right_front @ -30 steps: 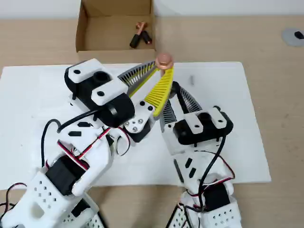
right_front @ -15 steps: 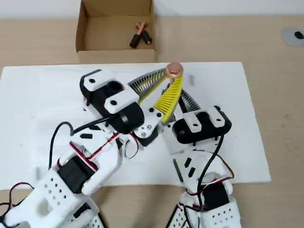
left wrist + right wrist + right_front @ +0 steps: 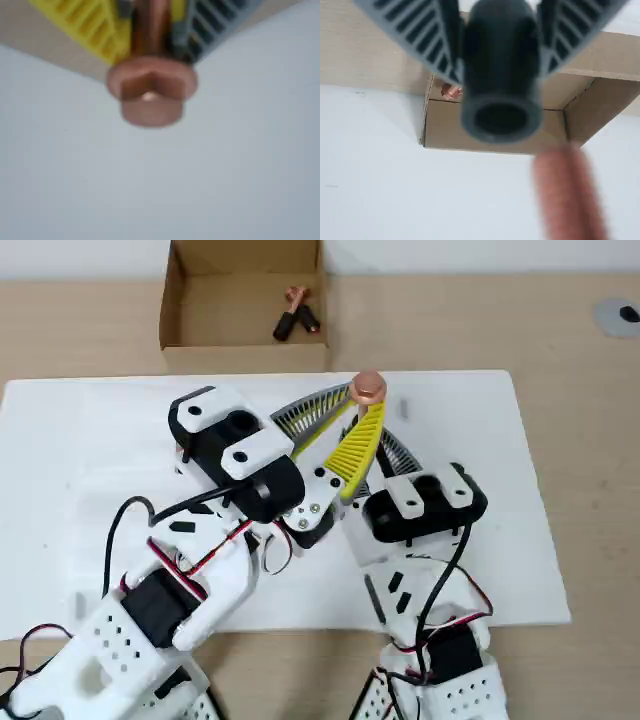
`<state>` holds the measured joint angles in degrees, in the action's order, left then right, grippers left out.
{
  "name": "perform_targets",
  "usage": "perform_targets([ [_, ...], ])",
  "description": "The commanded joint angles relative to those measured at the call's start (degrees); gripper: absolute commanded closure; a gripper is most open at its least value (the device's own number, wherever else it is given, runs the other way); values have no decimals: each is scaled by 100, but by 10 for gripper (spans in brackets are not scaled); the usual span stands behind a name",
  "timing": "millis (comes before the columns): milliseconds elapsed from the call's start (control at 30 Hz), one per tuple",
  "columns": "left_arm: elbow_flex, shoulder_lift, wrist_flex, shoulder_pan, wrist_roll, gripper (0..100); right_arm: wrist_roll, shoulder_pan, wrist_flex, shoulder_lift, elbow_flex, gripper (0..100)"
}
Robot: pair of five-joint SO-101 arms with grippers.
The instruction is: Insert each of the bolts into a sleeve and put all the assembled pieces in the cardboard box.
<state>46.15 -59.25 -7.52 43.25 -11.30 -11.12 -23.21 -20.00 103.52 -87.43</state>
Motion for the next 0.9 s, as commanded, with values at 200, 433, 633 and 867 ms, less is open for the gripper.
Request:
perform_targets([
  [200,-35,-4,185,18,-44,995,-44,66,149,655,215,989],
  [433,-35,4,185,18,-325,995,-44,66,149,655,215,989],
  [633,-35,549,668,-378,-290,995,-44,66,149,655,215,989],
  [867,-44,725,879,-387,-281,995,-44,66,149,655,215,989],
])
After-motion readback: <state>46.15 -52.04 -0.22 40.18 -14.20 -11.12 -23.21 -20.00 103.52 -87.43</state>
